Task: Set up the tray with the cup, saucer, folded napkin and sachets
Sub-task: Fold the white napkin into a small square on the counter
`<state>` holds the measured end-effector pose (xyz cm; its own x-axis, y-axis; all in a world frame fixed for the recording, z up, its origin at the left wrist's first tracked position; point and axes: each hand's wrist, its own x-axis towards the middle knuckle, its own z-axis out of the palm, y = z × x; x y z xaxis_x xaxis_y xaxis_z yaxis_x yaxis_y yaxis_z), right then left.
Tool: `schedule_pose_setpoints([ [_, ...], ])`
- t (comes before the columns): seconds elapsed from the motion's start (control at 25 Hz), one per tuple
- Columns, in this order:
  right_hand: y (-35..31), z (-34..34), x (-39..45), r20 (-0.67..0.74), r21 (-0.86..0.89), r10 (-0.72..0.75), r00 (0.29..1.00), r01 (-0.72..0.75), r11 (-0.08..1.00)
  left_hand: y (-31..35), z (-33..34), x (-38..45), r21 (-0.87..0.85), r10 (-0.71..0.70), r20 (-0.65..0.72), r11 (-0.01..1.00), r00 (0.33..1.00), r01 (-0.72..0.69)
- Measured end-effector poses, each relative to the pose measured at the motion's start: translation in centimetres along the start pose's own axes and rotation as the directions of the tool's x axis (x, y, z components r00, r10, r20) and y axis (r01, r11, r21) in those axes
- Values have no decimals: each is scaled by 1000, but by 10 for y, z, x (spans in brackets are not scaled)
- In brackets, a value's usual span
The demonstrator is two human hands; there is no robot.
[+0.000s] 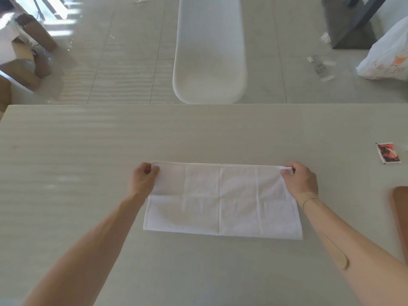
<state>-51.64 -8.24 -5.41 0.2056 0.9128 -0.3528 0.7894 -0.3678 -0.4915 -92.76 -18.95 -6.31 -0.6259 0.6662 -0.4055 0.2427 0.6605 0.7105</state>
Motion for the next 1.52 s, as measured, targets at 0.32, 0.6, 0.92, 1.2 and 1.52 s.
schedule_pose_setpoints([
  [0.32,3,-4,10,-20,-45,-6,1000,5,999,5,5,3,430,87,-30,901,996,-66],
  [0.6,-6,-1,-13,-224,-253,-207,952,148,956,19,-1,-19,647,194,-58,754,979,-111],
  [0.92,-17,93,-145,175,-412,-660,730,663,625,1,102,-149,550,611,384,452,693,-703],
  [1.2,13,94,-135,163,-469,-455,876,474,745,-38,95,-143,633,501,383,470,777,-615],
  [1.52,69,48,-114,20,-475,-276,961,252,843,-75,27,-123,701,435,286,512,854,-496],
])
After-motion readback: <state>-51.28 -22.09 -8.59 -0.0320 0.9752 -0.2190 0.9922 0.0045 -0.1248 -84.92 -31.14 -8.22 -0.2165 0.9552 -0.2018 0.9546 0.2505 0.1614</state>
